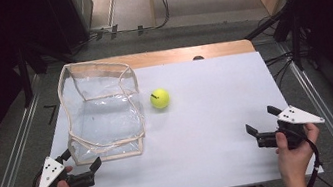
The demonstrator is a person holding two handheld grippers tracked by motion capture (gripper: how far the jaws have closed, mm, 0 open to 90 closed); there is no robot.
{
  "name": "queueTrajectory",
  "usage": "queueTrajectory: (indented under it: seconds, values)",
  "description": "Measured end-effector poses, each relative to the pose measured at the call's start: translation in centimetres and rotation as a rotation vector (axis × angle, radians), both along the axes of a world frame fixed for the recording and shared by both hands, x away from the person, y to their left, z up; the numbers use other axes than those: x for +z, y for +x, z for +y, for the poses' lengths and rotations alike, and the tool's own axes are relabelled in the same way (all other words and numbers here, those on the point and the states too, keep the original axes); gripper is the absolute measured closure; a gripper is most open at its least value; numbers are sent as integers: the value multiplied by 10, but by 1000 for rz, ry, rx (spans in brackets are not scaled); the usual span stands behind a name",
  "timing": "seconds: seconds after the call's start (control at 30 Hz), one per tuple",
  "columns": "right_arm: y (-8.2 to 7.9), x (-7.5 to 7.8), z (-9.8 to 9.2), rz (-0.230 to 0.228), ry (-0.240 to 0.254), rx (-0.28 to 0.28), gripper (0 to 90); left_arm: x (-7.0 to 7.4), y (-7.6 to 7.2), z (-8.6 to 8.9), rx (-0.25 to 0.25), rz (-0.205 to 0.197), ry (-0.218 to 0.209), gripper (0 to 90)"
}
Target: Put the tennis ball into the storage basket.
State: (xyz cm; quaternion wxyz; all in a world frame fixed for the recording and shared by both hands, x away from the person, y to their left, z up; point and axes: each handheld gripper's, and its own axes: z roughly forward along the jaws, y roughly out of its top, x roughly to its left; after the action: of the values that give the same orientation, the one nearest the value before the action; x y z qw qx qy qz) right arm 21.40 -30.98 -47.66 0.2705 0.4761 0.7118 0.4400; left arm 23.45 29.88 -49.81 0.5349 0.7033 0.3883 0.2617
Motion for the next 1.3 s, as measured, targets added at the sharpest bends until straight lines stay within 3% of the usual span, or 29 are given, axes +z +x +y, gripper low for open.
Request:
queueTrajectory:
  seconds: [0.1,0.23,0.37,0.47,1.03,1.17,1.3]
  values:
    - [5,2,5,13,-21,4,0,0,0,0,-1,1,1,0]
    - [15,5,15,-9,-49,2,0,0,0,0,0,3,2,0]
    - [26,10,24,-4,-55,45,0,0,0,0,0,5,3,0]
    - [32,15,28,9,-12,95,0,0,0,0,-1,6,3,0]
    - [58,43,53,43,-36,197,0,0,1,-1,0,7,-1,0]
    - [62,47,62,43,-93,218,0,0,1,-1,-1,7,-2,0]
    - [67,48,68,63,-102,261,0,0,1,-1,-1,8,2,0]
